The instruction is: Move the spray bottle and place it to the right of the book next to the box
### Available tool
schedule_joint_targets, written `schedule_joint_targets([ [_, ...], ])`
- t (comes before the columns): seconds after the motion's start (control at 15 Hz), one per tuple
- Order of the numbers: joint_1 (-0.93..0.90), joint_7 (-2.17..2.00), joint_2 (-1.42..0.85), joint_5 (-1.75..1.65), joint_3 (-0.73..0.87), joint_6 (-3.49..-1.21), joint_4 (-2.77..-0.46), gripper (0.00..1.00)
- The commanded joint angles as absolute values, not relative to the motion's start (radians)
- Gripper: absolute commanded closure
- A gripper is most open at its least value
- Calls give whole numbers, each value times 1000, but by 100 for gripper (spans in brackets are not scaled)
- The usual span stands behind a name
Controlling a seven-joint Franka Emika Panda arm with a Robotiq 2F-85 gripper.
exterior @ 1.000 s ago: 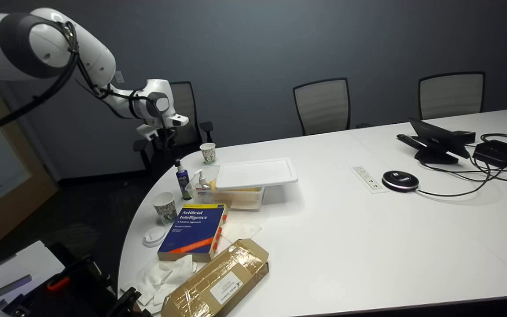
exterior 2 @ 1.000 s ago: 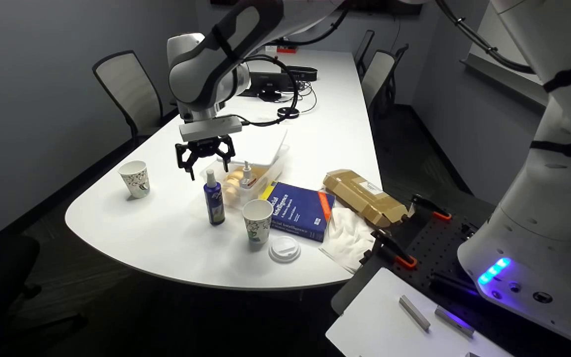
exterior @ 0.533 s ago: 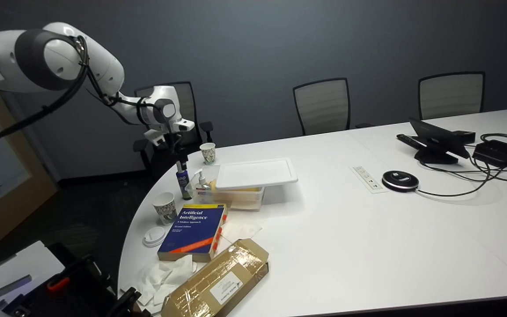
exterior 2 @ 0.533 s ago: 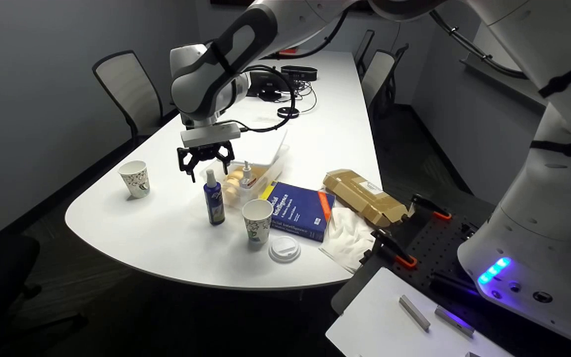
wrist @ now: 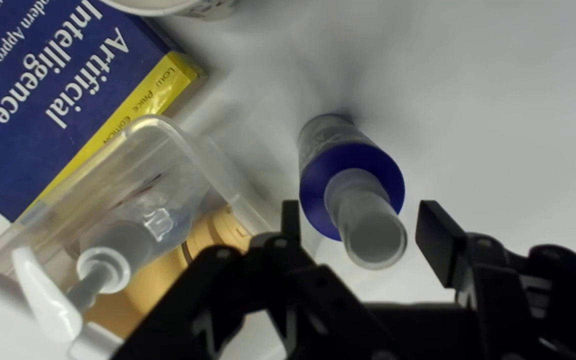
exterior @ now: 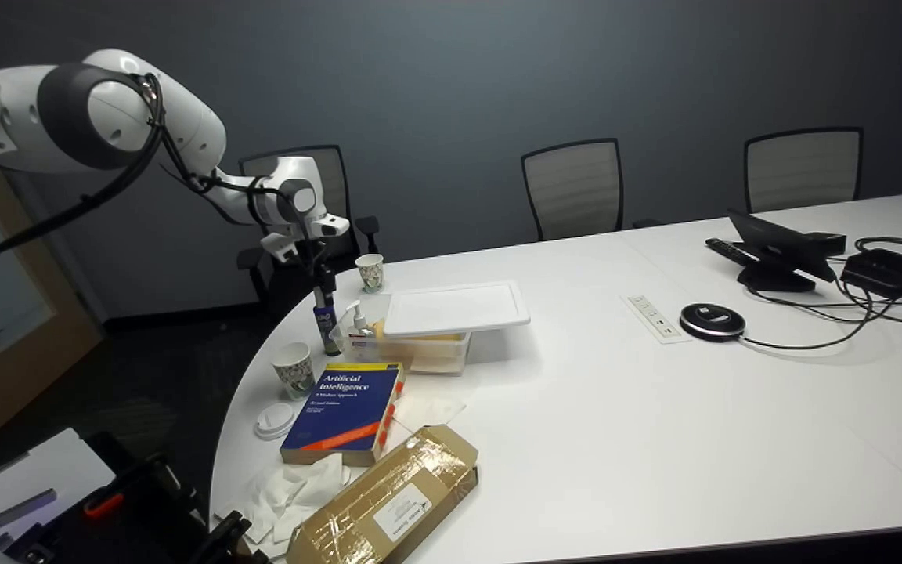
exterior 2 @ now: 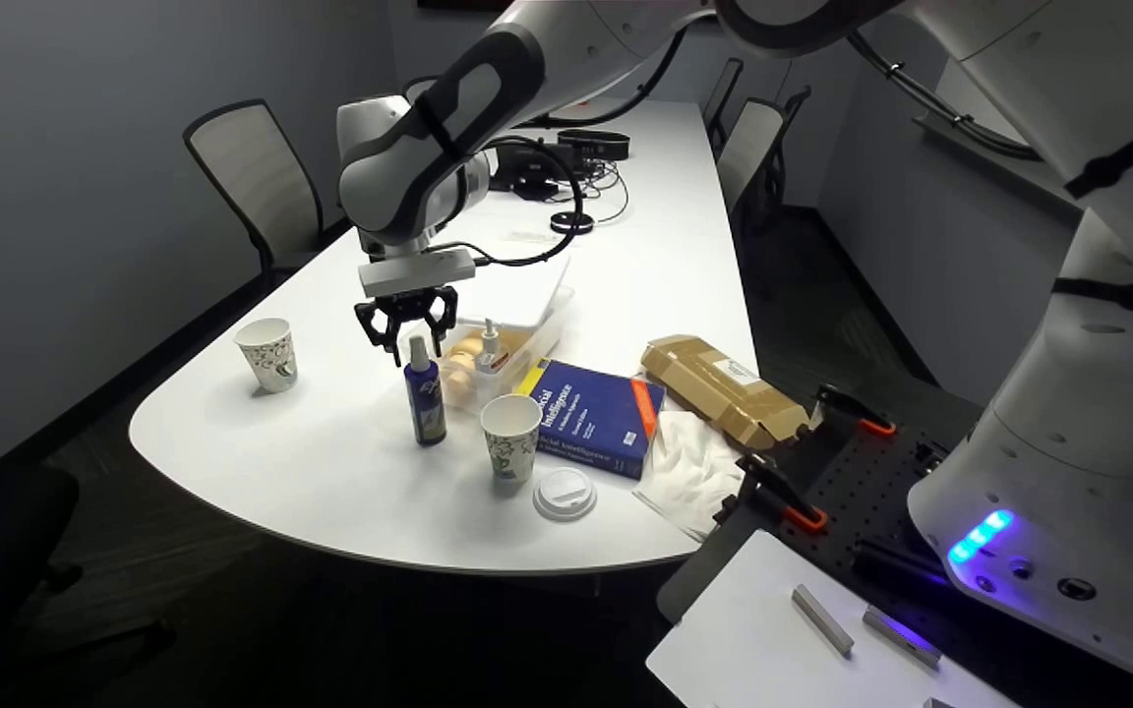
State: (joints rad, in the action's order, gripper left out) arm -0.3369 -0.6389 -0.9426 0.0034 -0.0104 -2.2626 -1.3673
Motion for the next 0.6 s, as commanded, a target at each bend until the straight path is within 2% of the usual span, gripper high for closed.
schedule_joint_targets([
  [0.0,-349,-666,-960,11,3,-2204,-1322,69],
  [0.2,-346,-670,-966,16,3,-2170,-1309,92],
  [0.27,-345,-671,-969,18,2,-2160,-1303,94],
  [0.53,-342,-673,-977,27,-4,-2115,-1270,92],
])
